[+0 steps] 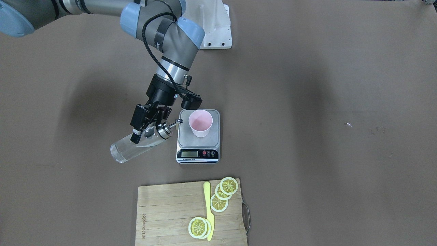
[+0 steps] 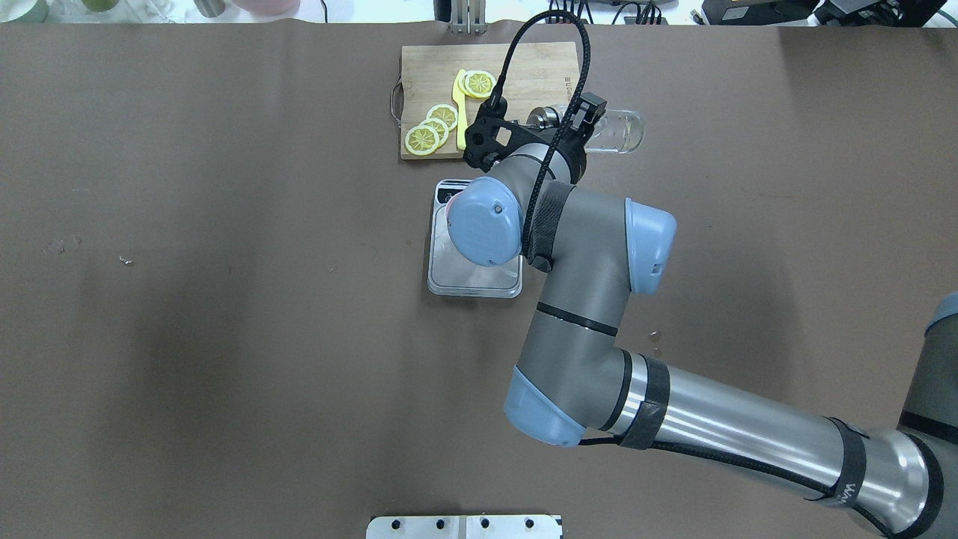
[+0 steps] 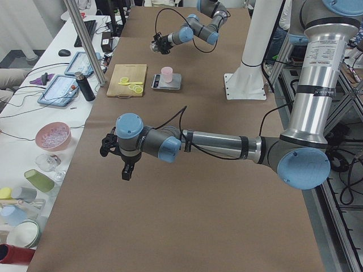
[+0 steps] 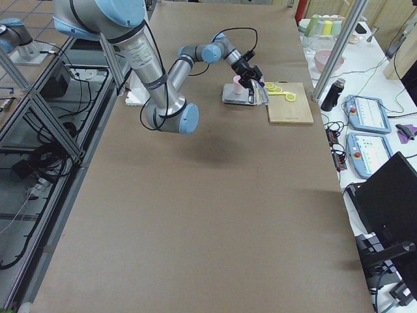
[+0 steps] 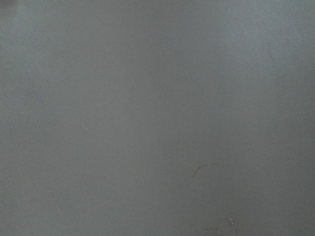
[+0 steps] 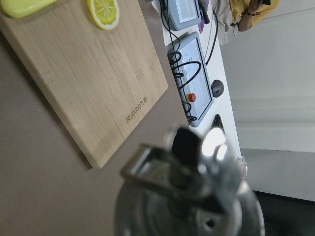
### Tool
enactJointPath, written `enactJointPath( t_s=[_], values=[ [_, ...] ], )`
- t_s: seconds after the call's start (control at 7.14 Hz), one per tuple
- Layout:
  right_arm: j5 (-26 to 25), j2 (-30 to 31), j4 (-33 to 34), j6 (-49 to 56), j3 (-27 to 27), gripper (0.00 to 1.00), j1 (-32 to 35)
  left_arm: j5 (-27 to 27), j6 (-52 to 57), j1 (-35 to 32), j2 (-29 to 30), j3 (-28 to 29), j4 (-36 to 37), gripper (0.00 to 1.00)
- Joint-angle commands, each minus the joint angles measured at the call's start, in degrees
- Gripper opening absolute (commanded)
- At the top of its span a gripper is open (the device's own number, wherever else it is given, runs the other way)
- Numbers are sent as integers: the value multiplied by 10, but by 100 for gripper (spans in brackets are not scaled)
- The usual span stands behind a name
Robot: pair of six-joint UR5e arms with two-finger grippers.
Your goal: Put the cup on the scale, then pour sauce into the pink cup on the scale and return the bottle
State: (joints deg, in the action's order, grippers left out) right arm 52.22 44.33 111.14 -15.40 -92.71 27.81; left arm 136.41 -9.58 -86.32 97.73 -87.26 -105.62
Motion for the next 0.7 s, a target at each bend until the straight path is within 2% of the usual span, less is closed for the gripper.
enactJointPath(
  t_s=[0.0,0.56],
  values=[
    [-33,-1,15,-2,5,0,-19,11,0,0,0,2,1,97],
    [-74,0,34,-6,17,0,-35,16,0,0,0,16,-1,97]
  ],
)
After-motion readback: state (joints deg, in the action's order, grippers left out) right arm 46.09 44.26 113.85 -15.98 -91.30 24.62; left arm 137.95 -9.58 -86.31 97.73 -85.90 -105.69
